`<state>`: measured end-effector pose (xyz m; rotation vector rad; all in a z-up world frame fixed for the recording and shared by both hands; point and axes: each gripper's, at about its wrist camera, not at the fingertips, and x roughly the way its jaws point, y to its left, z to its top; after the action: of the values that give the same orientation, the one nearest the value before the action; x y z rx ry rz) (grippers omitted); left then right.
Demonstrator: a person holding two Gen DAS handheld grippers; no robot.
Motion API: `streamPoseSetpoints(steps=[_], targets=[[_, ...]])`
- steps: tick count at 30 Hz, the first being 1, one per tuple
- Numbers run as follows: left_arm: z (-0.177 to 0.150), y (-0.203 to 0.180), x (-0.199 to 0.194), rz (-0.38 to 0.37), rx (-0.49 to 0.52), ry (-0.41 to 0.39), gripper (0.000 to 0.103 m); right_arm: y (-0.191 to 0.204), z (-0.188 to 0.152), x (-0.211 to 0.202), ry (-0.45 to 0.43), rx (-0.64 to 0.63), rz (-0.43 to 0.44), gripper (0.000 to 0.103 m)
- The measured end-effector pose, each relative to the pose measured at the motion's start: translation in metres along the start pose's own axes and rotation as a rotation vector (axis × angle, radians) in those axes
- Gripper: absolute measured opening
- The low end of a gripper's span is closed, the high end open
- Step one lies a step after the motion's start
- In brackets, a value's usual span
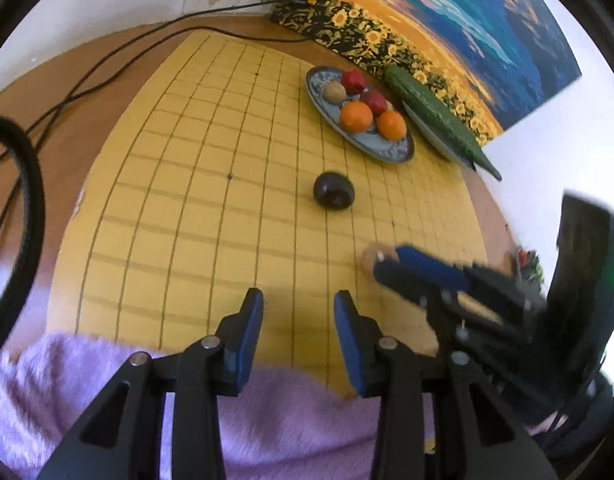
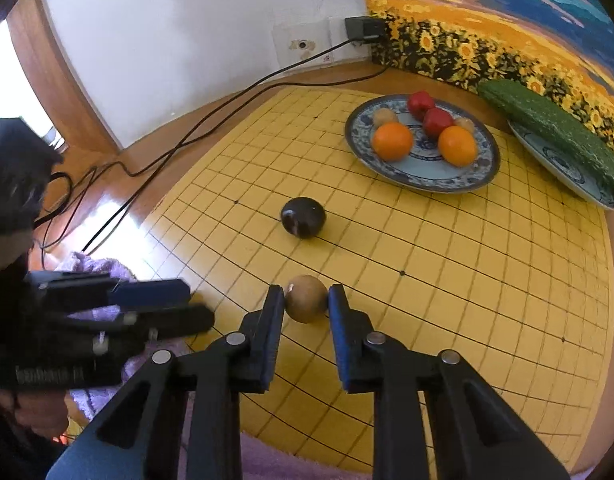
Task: Organize fruits
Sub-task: 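Grasp the dark plum with the left gripper while the right gripper grasps the last kiwi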
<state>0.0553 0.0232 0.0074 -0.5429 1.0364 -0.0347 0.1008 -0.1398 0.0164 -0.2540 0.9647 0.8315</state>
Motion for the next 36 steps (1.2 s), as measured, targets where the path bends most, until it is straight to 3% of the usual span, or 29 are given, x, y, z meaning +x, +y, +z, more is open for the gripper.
streamPoseSetpoints(steps=[6,13,15,16,23,28,36], targets=[[0.034,-0.022,0.016,0.001,0.044,-0.029,0.038,-0.017,-0.008,-0.004,0.004,0.058,-0.006,0.024],[0.057,-0.042,0.036,0.083,0.099,-0.066,0.038,-0.015,-0.014,-0.008,-0.004,0.042,-0.012,0.024],[0.059,-0.044,0.038,0.114,0.107,-0.082,0.028,-0.015,-0.014,-0.008,-0.006,0.038,-0.012,0.024],[0.059,-0.043,0.037,0.122,0.109,-0.086,0.029,-0.015,-0.014,-0.008,-0.008,0.039,-0.011,0.024],[0.04,-0.034,0.031,0.087,0.066,-0.064,0.027,-0.013,-0.013,-0.006,-0.008,0.033,-0.017,0.024],[0.012,-0.029,0.011,0.013,0.02,-0.034,0.027,-0.012,-0.012,-0.006,0.004,0.036,-0.024,0.024],[-0.016,-0.042,-0.026,0.082,0.144,-0.081,0.027,-0.004,-0.007,-0.022,-0.03,0.027,0.008,0.017]])
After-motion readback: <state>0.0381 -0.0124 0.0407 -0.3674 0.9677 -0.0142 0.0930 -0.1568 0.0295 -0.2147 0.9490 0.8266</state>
